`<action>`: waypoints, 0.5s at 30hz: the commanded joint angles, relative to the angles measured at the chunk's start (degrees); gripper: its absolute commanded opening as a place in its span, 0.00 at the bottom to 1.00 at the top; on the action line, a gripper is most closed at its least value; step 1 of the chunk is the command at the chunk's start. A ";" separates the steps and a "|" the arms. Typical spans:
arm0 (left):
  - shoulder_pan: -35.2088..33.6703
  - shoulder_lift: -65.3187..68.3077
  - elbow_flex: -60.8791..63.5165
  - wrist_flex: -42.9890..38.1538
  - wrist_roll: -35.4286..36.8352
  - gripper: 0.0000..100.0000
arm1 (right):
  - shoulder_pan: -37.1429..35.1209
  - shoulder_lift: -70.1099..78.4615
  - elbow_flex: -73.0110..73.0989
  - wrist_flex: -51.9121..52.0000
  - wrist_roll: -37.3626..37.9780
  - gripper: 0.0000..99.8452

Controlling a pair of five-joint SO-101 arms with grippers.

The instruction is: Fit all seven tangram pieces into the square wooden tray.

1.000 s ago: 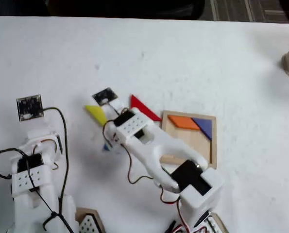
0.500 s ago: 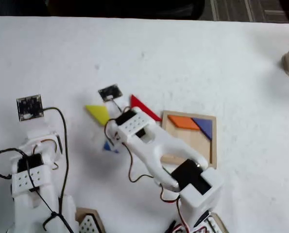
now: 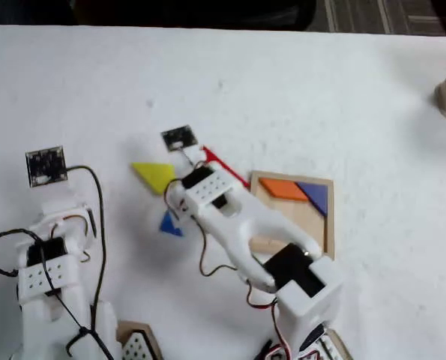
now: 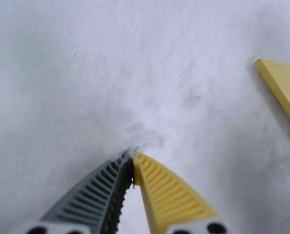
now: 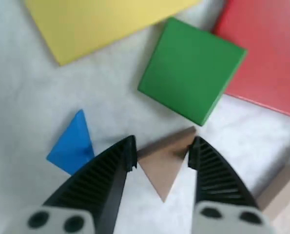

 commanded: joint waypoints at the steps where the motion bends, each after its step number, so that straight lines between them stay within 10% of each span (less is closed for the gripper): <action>1: 0.57 -1.10 -1.67 -1.49 -0.44 0.03 | -0.92 -0.04 -0.79 1.10 0.00 0.14; 15: 0.66 -1.10 -1.23 -2.46 -0.44 0.03 | -0.92 -0.13 -0.88 4.70 0.09 0.19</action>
